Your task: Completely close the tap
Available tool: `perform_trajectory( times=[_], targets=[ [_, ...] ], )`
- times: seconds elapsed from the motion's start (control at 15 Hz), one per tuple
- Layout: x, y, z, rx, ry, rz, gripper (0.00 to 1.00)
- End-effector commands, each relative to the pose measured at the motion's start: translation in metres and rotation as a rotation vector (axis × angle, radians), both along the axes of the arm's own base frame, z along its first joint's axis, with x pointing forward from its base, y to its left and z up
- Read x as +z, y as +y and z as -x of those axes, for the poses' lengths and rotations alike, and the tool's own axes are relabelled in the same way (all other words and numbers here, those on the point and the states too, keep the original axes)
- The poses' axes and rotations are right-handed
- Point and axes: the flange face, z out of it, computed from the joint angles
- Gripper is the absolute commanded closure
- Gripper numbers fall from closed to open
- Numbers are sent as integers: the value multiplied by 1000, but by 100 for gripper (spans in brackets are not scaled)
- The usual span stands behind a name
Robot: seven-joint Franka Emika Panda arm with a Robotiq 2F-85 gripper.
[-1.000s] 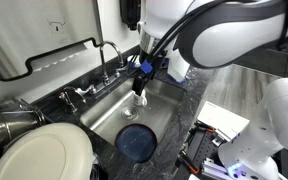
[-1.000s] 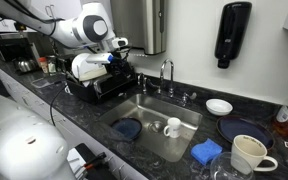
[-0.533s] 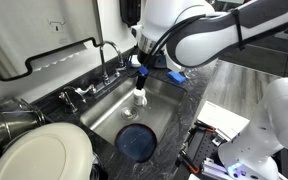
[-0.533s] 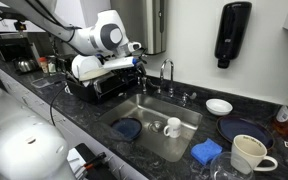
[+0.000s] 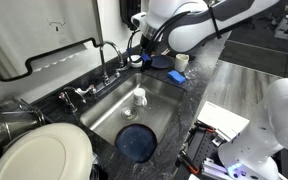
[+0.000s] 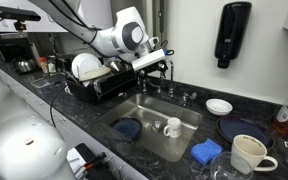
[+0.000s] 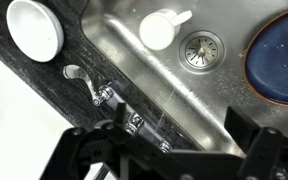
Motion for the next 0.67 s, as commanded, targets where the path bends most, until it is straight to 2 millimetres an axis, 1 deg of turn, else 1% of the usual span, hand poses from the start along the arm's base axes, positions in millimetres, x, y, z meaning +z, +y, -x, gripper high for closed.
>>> perform_trajectory(
  times=[0.0, 0.07, 0.13, 0.27, 0.47, 0.6],
  targets=[
    [-22, -27, -38, 114, 28, 47, 0],
    [-8, -17, -15, 76, 10, 26, 0],
    [-14, -24, -22, 83, 23, 34, 0],
    [-21, -27, -30, 88, 38, 39, 0],
    [-22, -26, -33, 90, 37, 40, 0],
    [-26, -36, -43, 86, 45, 60, 0]
  ],
)
